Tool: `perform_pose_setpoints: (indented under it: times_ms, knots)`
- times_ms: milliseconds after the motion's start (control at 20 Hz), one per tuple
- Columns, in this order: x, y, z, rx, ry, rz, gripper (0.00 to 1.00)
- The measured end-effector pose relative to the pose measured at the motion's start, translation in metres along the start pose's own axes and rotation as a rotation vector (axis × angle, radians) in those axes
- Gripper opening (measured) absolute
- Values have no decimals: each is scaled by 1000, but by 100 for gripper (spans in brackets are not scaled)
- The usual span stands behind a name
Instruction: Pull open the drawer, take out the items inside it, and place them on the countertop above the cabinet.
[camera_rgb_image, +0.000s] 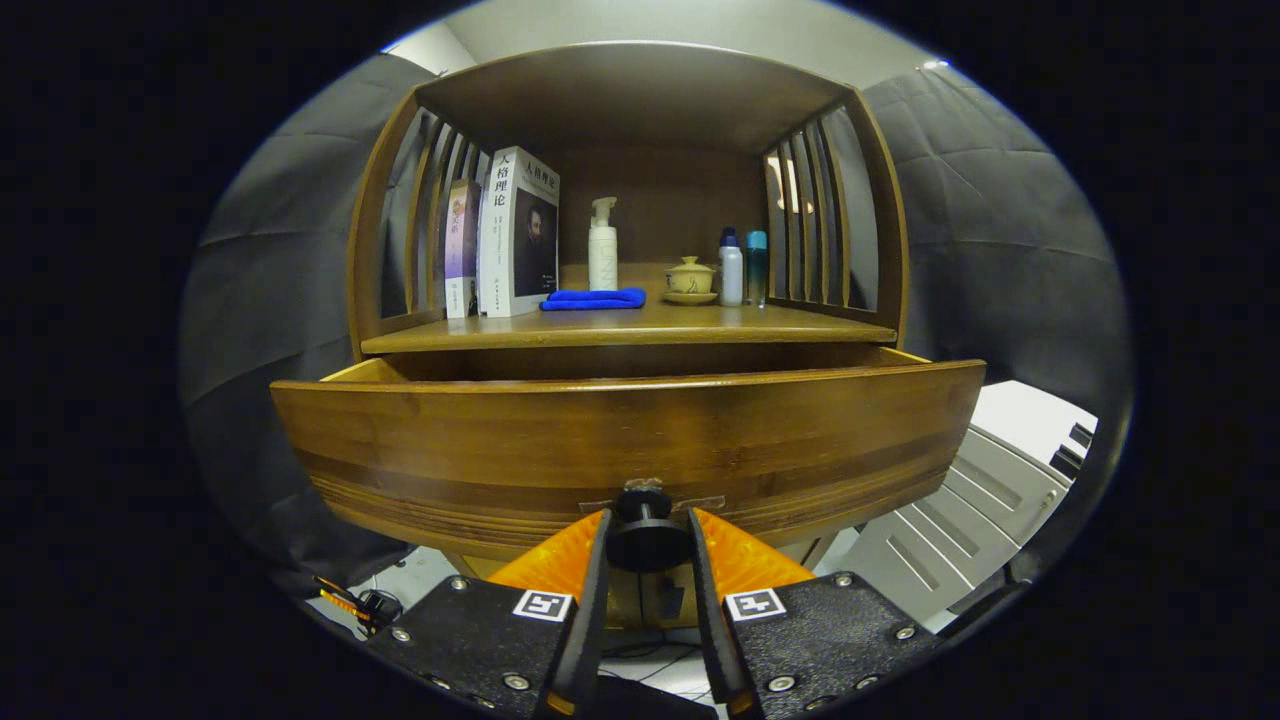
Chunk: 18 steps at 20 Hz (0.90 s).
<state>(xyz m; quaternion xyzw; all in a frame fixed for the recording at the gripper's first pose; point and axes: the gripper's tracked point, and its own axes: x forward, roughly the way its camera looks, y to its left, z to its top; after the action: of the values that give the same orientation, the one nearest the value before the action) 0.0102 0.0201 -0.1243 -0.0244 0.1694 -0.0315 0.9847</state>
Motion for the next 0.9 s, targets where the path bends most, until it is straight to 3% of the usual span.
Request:
perform_pose_setpoints:
  times_ms: [650, 900]
  knots:
    - [-26, -2, -12, 32, 0, -19, 42]
    - [-32, -4, 12, 57, -76, -15, 51]
